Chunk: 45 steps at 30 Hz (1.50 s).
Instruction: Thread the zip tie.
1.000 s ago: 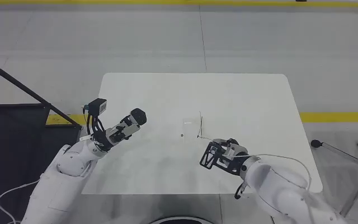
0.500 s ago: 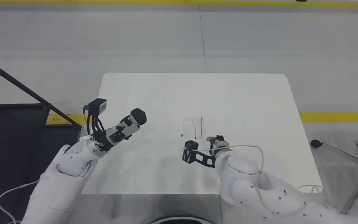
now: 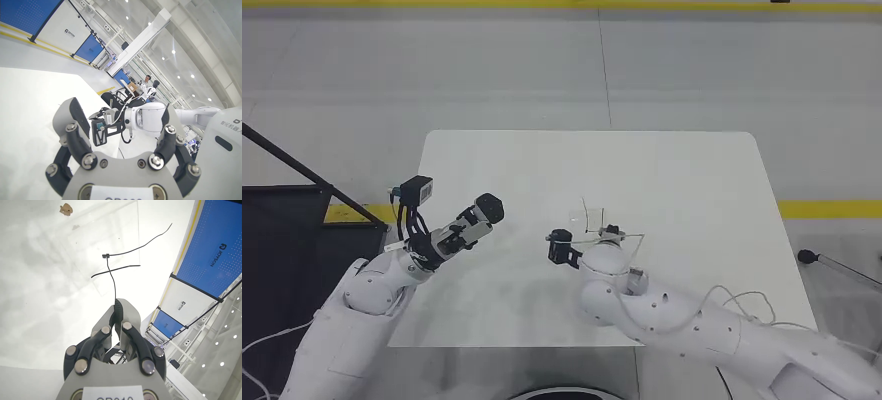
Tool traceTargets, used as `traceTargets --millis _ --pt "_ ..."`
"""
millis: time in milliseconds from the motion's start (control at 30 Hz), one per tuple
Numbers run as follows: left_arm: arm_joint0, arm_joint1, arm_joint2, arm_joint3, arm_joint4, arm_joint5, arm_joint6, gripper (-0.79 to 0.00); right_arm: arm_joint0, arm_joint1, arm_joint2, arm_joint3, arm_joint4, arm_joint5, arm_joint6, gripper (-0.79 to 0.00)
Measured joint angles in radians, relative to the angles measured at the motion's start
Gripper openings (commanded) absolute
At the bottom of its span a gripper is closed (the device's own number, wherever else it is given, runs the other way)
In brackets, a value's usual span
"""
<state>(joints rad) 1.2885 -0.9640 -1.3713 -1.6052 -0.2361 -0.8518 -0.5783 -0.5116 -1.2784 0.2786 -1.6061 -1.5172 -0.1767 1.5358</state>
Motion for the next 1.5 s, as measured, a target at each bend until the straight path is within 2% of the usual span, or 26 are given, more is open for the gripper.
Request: traceTargets --millis 167,467,600,867,1033,1233,1500 --pt "0.000 0.000 0.000 0.000 0.000 0.000 0.000 0.000 0.015 -0.058 -0.017 0.084 -0.012 -0.001 0.000 -0.785" --pt "0.000 0.000 0.000 0.000 0.000 0.000 0.000 0.000 -0.004 -0.099 0.001 0.131 -0.057 -0.042 0.000 -0.785" --pt "0.000 0.000 0.000 0.000 0.000 0.000 0.000 0.000 -0.020 -0.109 0.019 0.138 -0.082 -0.062 0.000 -0.760" --pt "0.000 0.000 0.000 0.000 0.000 0.000 0.000 0.000 -0.067 -0.126 0.069 0.138 -0.143 -0.107 0.000 -0.773" --pt "0.000 0.000 0.000 0.000 0.000 0.000 0.000 0.000 -0.096 -0.131 0.095 0.125 -0.180 -0.108 0.000 -0.763" --pt "0.000 0.000 0.000 0.000 0.000 0.000 0.000 0.000 -0.119 -0.133 0.115 0.111 -0.212 -0.107 0.000 -0.714" --pt "0.000 0.000 0.000 0.000 0.000 0.000 0.000 0.000 -0.137 -0.133 0.126 0.101 -0.236 -0.108 0.000 -0.717"
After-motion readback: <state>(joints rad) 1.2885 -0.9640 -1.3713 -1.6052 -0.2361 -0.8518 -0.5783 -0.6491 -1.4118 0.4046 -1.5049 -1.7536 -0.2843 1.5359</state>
